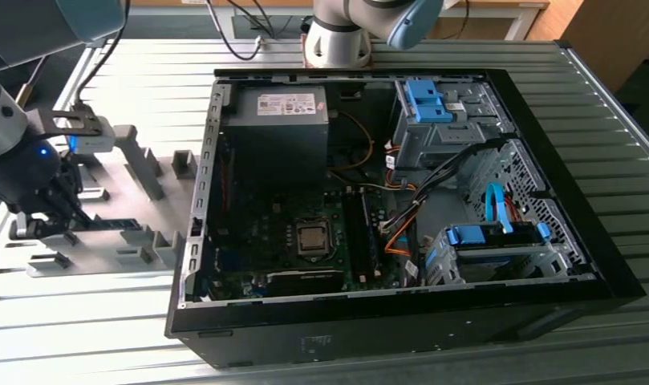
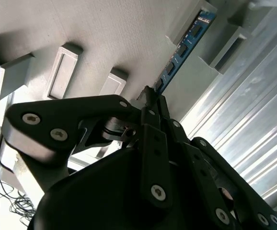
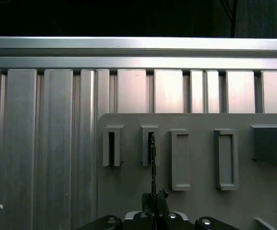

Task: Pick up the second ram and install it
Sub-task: 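Pick up the second ram and move it above second insertion slot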

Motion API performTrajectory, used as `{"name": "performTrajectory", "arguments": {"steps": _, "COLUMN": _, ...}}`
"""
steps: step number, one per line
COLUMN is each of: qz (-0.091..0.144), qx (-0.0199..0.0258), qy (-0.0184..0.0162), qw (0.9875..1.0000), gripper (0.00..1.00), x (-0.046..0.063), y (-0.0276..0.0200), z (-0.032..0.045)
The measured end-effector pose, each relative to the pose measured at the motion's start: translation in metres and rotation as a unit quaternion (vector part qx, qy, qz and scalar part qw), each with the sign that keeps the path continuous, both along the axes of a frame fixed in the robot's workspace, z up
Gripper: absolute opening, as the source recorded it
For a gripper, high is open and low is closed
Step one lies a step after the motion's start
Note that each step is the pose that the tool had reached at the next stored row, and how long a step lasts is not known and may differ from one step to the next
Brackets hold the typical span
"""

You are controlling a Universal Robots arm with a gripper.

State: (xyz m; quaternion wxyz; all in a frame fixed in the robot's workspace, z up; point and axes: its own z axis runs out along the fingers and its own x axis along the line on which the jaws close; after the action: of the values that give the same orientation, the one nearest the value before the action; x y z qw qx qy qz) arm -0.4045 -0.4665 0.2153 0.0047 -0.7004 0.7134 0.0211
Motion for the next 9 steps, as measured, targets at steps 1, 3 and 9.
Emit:
{"name": "performTrajectory", "arguments": {"steps": 1, "qz": 0.0, "qx": 0.0, "qy": -0.0001, "qw": 1.0, "gripper": 0.14, "x": 0.0, "y": 0.0, "z": 0.0009}}
{"name": "performTrajectory", "arguments": {"steps": 3, "qz": 0.0, "qx": 0.0002, "qy": -0.0002, "qw": 1.0, "gripper": 0.14, "x": 0.0, "y": 0.0, "z": 0.0034}}
{"name": "performTrajectory", "arguments": {"steps": 9, "qz": 0.0, "qx": 0.0002, "qy": -0.0002, "qw": 1.0, "gripper": 0.14, "x": 0.0, "y": 0.0001, "z": 0.0123}}
